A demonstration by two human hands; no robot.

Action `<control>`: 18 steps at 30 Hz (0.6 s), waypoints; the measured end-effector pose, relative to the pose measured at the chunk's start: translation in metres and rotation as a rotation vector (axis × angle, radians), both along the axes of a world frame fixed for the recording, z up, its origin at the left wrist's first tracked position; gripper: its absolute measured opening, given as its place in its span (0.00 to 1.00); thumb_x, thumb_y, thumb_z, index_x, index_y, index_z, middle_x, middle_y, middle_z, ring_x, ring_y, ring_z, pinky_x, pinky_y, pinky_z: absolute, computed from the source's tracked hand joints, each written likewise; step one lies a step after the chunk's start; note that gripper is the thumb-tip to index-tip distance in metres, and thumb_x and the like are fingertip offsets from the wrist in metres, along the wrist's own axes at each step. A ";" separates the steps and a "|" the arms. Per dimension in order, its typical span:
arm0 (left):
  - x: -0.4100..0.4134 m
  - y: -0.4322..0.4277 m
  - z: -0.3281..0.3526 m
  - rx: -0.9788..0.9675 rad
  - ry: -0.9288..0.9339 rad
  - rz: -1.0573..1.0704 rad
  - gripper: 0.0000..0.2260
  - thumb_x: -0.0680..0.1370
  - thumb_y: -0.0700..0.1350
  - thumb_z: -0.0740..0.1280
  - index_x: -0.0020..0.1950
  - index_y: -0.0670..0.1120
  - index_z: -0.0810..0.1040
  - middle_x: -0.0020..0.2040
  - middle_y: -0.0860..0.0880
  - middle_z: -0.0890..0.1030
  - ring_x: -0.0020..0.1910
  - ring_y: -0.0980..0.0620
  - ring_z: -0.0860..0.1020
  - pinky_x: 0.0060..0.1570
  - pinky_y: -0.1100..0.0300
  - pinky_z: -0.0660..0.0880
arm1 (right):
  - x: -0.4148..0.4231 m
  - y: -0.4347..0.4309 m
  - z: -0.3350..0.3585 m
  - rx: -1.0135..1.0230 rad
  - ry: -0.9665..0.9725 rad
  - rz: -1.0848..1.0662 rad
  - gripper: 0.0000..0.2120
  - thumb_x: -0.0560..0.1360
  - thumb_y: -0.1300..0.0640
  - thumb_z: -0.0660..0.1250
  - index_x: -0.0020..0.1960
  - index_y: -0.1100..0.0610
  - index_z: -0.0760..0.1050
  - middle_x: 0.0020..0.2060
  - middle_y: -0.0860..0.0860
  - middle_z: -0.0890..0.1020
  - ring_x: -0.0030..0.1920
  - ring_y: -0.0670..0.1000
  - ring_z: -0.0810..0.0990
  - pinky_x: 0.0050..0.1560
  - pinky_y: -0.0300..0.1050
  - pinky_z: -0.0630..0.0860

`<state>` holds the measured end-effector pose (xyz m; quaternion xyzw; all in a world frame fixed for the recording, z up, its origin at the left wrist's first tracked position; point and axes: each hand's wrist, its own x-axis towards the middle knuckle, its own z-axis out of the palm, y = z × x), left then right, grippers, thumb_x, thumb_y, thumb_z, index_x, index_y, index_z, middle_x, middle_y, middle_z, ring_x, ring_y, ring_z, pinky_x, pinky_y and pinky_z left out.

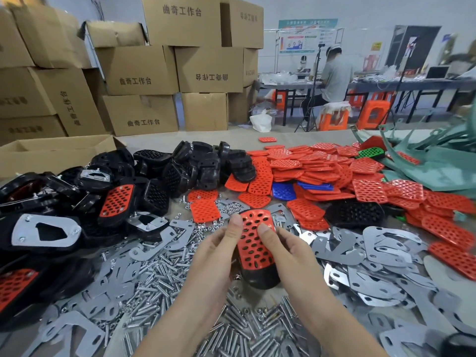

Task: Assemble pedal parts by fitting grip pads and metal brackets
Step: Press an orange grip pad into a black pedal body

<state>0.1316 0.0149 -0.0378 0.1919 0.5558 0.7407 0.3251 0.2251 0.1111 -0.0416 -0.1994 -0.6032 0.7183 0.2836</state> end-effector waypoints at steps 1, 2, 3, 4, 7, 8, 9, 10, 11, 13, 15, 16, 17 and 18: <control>-0.001 -0.001 0.002 -0.013 0.019 0.004 0.22 0.69 0.64 0.71 0.51 0.49 0.87 0.52 0.43 0.87 0.53 0.44 0.85 0.55 0.48 0.80 | 0.000 0.000 0.000 -0.002 -0.004 0.006 0.14 0.73 0.39 0.68 0.48 0.46 0.85 0.45 0.50 0.89 0.46 0.47 0.88 0.42 0.33 0.79; -0.002 -0.001 0.003 -0.025 0.035 0.012 0.21 0.69 0.64 0.71 0.50 0.49 0.87 0.52 0.44 0.87 0.53 0.44 0.85 0.56 0.47 0.79 | 0.000 -0.001 0.000 -0.005 -0.004 0.017 0.13 0.73 0.39 0.67 0.48 0.45 0.85 0.45 0.50 0.89 0.46 0.47 0.88 0.41 0.33 0.79; -0.003 -0.001 0.004 -0.032 0.043 0.020 0.20 0.70 0.63 0.71 0.50 0.49 0.87 0.51 0.44 0.87 0.53 0.44 0.85 0.58 0.46 0.79 | 0.000 -0.002 0.000 -0.004 -0.003 0.029 0.13 0.73 0.39 0.67 0.49 0.44 0.85 0.46 0.49 0.89 0.46 0.46 0.88 0.41 0.33 0.80; -0.004 -0.001 0.004 -0.038 0.044 0.027 0.19 0.71 0.62 0.70 0.51 0.49 0.87 0.51 0.43 0.87 0.53 0.44 0.85 0.59 0.45 0.79 | -0.001 -0.003 0.001 0.001 -0.002 0.036 0.13 0.73 0.38 0.67 0.49 0.42 0.85 0.46 0.49 0.89 0.46 0.46 0.88 0.42 0.33 0.80; -0.005 0.000 0.003 -0.065 0.040 0.047 0.17 0.78 0.57 0.68 0.54 0.45 0.86 0.52 0.42 0.86 0.54 0.42 0.84 0.62 0.40 0.77 | -0.001 -0.006 0.000 0.034 -0.009 0.026 0.13 0.75 0.37 0.66 0.50 0.42 0.85 0.45 0.49 0.89 0.45 0.47 0.88 0.41 0.34 0.80; -0.004 0.000 0.002 -0.077 0.052 0.047 0.16 0.79 0.55 0.67 0.55 0.44 0.85 0.52 0.42 0.86 0.54 0.41 0.84 0.62 0.39 0.77 | -0.001 -0.006 0.000 0.045 -0.016 0.024 0.14 0.75 0.37 0.66 0.50 0.43 0.85 0.44 0.50 0.89 0.43 0.47 0.87 0.40 0.35 0.79; -0.004 0.000 0.001 -0.084 0.062 0.048 0.16 0.80 0.55 0.66 0.56 0.44 0.85 0.52 0.42 0.86 0.53 0.42 0.84 0.61 0.40 0.78 | 0.000 -0.006 0.000 0.049 -0.022 0.023 0.14 0.75 0.37 0.66 0.49 0.44 0.85 0.44 0.51 0.89 0.42 0.47 0.87 0.39 0.35 0.79; -0.004 0.000 0.001 -0.083 0.069 0.051 0.15 0.80 0.54 0.66 0.56 0.45 0.84 0.51 0.42 0.86 0.52 0.43 0.85 0.59 0.42 0.79 | 0.000 -0.006 0.000 0.045 -0.027 0.024 0.15 0.75 0.36 0.66 0.49 0.44 0.85 0.44 0.51 0.88 0.42 0.48 0.87 0.39 0.36 0.79; -0.004 0.001 0.000 -0.068 0.070 0.056 0.15 0.79 0.54 0.67 0.56 0.45 0.84 0.51 0.43 0.86 0.52 0.44 0.85 0.56 0.45 0.80 | 0.001 -0.005 0.001 0.041 -0.030 0.027 0.15 0.75 0.36 0.67 0.49 0.44 0.85 0.44 0.52 0.89 0.41 0.49 0.87 0.39 0.36 0.79; -0.005 0.001 -0.001 -0.022 0.060 0.068 0.16 0.76 0.55 0.70 0.57 0.45 0.84 0.52 0.43 0.86 0.52 0.46 0.85 0.53 0.51 0.80 | 0.002 -0.003 0.002 0.037 -0.029 0.032 0.15 0.75 0.36 0.67 0.49 0.44 0.85 0.44 0.52 0.89 0.42 0.50 0.88 0.39 0.36 0.80; -0.006 0.001 -0.002 0.017 0.063 0.059 0.21 0.71 0.57 0.71 0.58 0.45 0.84 0.53 0.43 0.86 0.52 0.47 0.85 0.49 0.55 0.81 | 0.003 -0.002 0.003 0.037 -0.023 0.029 0.14 0.74 0.37 0.68 0.49 0.44 0.86 0.44 0.52 0.89 0.42 0.50 0.88 0.40 0.36 0.80; -0.006 0.002 -0.003 0.031 0.067 0.057 0.22 0.69 0.57 0.71 0.57 0.45 0.84 0.52 0.43 0.86 0.51 0.47 0.85 0.47 0.58 0.81 | 0.003 -0.002 0.003 0.036 -0.023 0.027 0.14 0.74 0.37 0.68 0.49 0.45 0.86 0.44 0.53 0.89 0.42 0.51 0.88 0.40 0.37 0.80; -0.006 0.001 -0.003 0.042 0.070 0.061 0.22 0.68 0.58 0.71 0.56 0.46 0.84 0.52 0.43 0.86 0.49 0.48 0.85 0.45 0.60 0.81 | 0.003 -0.002 0.004 0.035 -0.024 0.026 0.14 0.74 0.38 0.68 0.49 0.45 0.86 0.44 0.53 0.89 0.43 0.51 0.88 0.40 0.37 0.81; -0.005 0.001 -0.003 0.048 0.077 0.069 0.21 0.67 0.59 0.72 0.55 0.48 0.85 0.51 0.43 0.86 0.49 0.49 0.85 0.44 0.60 0.80 | 0.002 -0.002 0.004 0.034 -0.024 0.024 0.14 0.74 0.38 0.68 0.49 0.46 0.86 0.44 0.53 0.89 0.43 0.51 0.88 0.41 0.37 0.81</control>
